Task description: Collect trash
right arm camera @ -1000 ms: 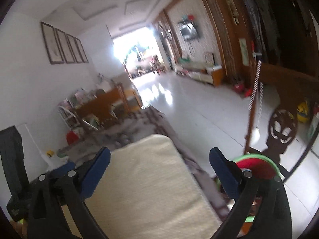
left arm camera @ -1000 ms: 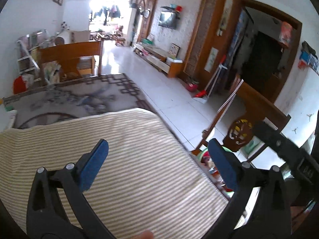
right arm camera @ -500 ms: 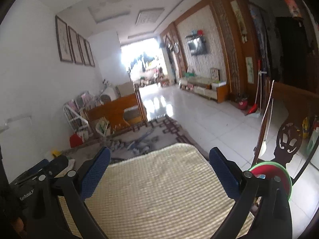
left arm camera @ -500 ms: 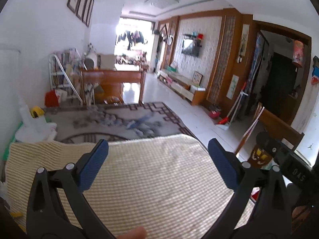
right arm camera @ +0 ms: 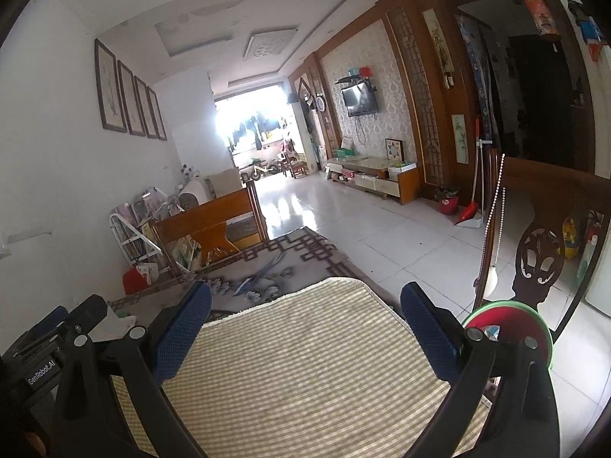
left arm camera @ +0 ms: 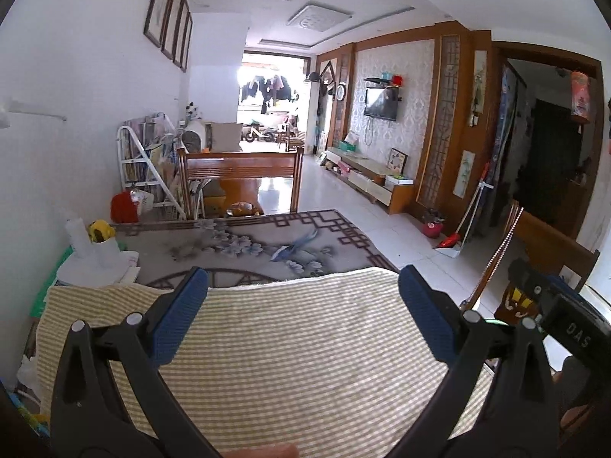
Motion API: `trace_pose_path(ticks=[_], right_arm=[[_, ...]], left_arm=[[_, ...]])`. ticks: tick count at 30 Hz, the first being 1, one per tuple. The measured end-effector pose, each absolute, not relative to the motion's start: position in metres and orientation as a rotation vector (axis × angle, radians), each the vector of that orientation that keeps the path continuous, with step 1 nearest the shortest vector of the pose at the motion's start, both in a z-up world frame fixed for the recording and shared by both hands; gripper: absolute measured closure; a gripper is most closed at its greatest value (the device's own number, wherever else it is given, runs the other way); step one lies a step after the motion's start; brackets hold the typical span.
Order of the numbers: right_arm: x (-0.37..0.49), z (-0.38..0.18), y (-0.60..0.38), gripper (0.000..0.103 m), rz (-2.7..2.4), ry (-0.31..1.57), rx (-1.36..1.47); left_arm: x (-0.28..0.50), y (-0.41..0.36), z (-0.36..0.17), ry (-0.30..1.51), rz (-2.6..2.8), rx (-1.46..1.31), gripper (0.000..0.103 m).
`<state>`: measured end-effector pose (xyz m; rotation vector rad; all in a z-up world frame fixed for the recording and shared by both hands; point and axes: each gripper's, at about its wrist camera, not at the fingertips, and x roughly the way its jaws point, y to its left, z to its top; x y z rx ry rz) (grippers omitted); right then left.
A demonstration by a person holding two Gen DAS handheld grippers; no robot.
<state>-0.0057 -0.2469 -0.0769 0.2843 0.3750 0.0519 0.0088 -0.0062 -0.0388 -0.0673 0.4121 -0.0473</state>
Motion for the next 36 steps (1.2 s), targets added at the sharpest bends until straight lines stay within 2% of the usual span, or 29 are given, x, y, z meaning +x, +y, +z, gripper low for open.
trace_pose_path(ticks=[36], right_arm=[[0.0,-0.089,-0.247,0.007,0.04,0.465,0.275]], left_arm=[[0.016,-0.014,-0.052,0.517,-0.095,-0.078,0.005]])
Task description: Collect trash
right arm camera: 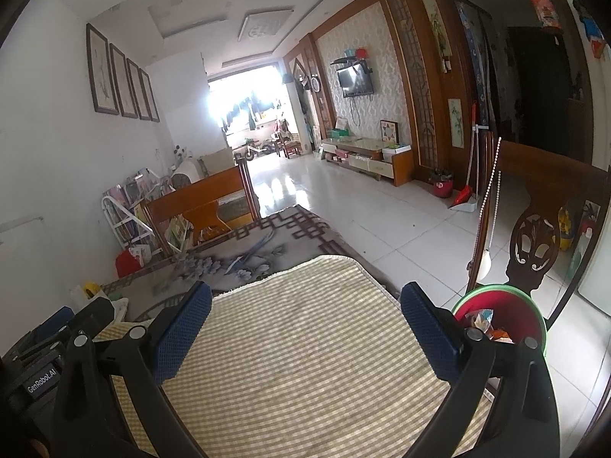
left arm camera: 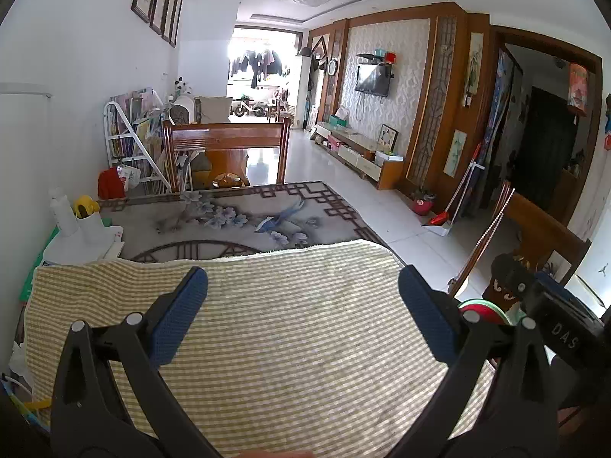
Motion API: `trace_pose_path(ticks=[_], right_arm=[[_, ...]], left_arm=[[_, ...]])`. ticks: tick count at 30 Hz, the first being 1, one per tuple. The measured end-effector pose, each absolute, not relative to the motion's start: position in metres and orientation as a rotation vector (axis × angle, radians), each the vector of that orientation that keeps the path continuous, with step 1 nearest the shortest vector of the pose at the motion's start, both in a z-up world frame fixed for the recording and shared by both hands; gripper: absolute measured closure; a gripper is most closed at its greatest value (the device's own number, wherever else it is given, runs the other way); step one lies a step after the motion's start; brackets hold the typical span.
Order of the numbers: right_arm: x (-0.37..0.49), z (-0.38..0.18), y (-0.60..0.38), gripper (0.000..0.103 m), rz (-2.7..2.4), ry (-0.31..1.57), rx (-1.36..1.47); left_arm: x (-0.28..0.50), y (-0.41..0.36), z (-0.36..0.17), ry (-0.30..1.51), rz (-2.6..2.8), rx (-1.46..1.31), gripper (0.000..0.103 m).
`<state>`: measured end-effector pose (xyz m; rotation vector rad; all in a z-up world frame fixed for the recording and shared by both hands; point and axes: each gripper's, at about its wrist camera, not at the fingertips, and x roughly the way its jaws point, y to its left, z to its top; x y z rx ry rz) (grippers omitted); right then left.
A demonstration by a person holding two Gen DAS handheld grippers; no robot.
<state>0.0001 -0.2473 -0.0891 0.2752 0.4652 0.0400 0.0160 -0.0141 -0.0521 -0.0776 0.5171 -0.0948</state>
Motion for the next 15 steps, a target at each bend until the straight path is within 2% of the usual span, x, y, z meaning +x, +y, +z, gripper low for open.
trace_pose_path(ticks=[9,12,15], right_arm=[[0.018,-0.11,-0.248,0.007,0.066,0.557,0.263],[0.034,-0.134,-0.244,0.007,0.085,0.625,0.232],[0.062,-0.181,-0.236,0.007,0.111,0.7,0.126]], left_arm=[[0.021,-0.017,-0.064,0.552,-0.076,-0.065,0.005],[0.026,-0.015,-0.073,0.589,-0.08,-0.07,0.005],[0.027,-0.008,-0.083,0.616,-0.069,-0.101,0.005]])
